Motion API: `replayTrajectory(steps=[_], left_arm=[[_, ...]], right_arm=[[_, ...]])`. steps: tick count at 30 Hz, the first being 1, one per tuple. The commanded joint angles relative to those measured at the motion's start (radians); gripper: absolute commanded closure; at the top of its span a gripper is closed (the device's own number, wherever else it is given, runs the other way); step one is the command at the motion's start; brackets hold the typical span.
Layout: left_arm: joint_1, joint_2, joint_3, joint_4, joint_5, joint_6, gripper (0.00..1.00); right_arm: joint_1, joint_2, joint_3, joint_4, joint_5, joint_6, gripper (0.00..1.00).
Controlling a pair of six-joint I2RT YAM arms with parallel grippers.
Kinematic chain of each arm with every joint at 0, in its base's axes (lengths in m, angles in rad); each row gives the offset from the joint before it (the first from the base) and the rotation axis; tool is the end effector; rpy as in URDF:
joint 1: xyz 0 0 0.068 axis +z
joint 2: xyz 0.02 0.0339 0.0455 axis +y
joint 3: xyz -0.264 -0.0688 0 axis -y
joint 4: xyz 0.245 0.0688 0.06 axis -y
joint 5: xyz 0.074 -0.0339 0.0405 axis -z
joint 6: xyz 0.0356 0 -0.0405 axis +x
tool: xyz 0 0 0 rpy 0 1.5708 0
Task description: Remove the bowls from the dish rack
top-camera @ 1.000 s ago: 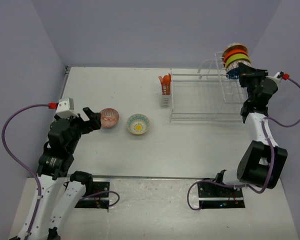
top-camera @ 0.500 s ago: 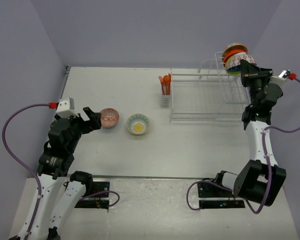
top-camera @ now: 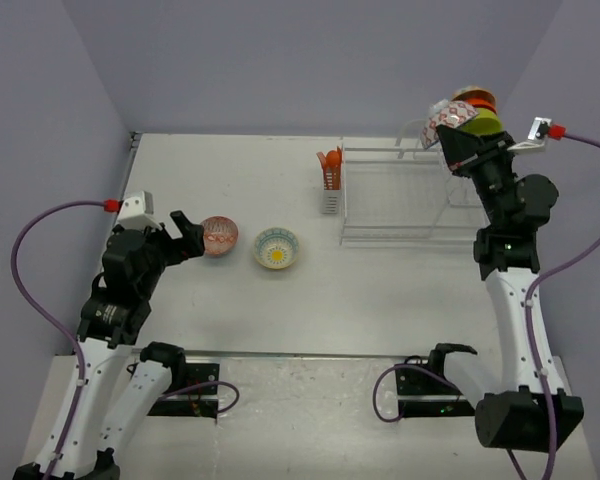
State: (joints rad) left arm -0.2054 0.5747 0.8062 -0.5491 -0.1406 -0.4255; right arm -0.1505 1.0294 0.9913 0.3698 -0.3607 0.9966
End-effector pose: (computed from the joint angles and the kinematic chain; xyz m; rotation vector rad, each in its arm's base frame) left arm 0.1252 -0.0210 0.3375 -0.3039 1.8716 -0.2985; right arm 0.2318 -0.0224 0.4253 0.4193 1.2514 0.9486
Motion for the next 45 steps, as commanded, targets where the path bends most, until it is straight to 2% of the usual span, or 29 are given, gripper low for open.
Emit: replayTrajectory(steps=[1,3,8,10,11,12,13,15,16,18,19,21,25,28,33,38,40,41,43,44,45], left_arm=[[-0.005,0.030,0.071,-0.003,-0.001,0.021,0.00],[-0.005,0.069,0.150,-0.030,0.004,0.030,0.00],[-0.005,0.170,0.347,-0.081,0.076,0.013,0.00],[-0.006,0.223,0.460,-0.116,0.140,0.011,0.00],[-0.005,0.285,0.502,-0.130,0.183,0.011,0.00],[-0.006,0.321,0.572,-0.155,0.250,0.016,0.00],[-0.006,0.352,0.603,-0.169,0.275,0.017,0.00],[-0.025,0.434,0.692,-0.211,0.295,0.017,0.00],[-0.038,0.453,0.715,-0.225,0.289,0.017,0.00],[-0.092,0.505,0.784,-0.270,0.256,0.019,0.00],[-0.092,0.522,0.800,-0.285,0.250,0.025,0.00],[-0.114,0.562,0.826,-0.325,0.231,0.039,0.00],[-0.129,0.583,0.792,-0.350,0.223,0.050,0.00],[-0.161,0.587,0.739,-0.344,0.265,0.039,0.00],[-0.236,0.576,0.579,-0.262,0.346,-0.007,0.01],[-0.391,0.585,0.470,-0.196,0.284,-0.059,0.08],[-0.443,0.603,0.458,-0.206,0.207,-0.070,0.25],[-0.453,0.611,0.456,-0.210,0.181,-0.073,0.41],[-0.466,0.625,0.453,-0.219,0.145,-0.081,0.64],[-0.468,0.628,0.453,-0.222,0.100,-0.084,0.82],[-0.468,0.633,0.452,-0.224,0.082,-0.085,0.93]], right_arm=[[0.104,-0.104,0.095,-0.043,-0.070,-0.325,1.00],[0.195,-0.133,0.110,-0.087,-0.122,-0.404,1.00],[0.383,-0.144,0.184,-0.357,-0.153,-0.660,1.00],[0.457,-0.108,0.254,-0.540,-0.152,-0.834,1.00],[0.561,-0.098,0.271,-0.587,-0.152,-0.901,1.00],[0.627,-0.091,0.286,-0.629,-0.089,-0.965,1.00],[0.754,-0.074,0.291,-0.694,-0.037,-1.081,1.00],[0.871,-0.043,0.320,-0.785,0.128,-1.177,1.00],[0.970,-0.022,0.332,-0.814,0.190,-1.200,1.00],[1.085,0.056,0.380,-0.900,0.363,-1.252,1.00],[1.086,0.084,0.389,-0.919,0.418,-1.262,1.00],[1.166,0.159,0.409,-0.951,0.486,-1.300,1.00],[1.299,0.262,0.425,-0.973,0.610,-1.349,1.00],[1.347,0.343,0.458,-0.986,0.629,-1.368,1.00],[1.368,0.426,0.510,-0.984,0.609,-1.380,1.00],[1.370,0.440,0.520,-0.954,0.608,-1.391,1.00],[1.370,0.443,0.524,-0.954,0.615,-1.394,1.00],[1.372,0.442,0.524,-0.951,0.617,-1.395,1.00],[1.373,0.442,0.527,-0.951,0.617,-1.395,1.00],[1.375,0.440,0.526,-0.950,0.618,-1.395,1.00],[1.376,0.440,0.527,-0.948,0.618,-1.395,1.00]])
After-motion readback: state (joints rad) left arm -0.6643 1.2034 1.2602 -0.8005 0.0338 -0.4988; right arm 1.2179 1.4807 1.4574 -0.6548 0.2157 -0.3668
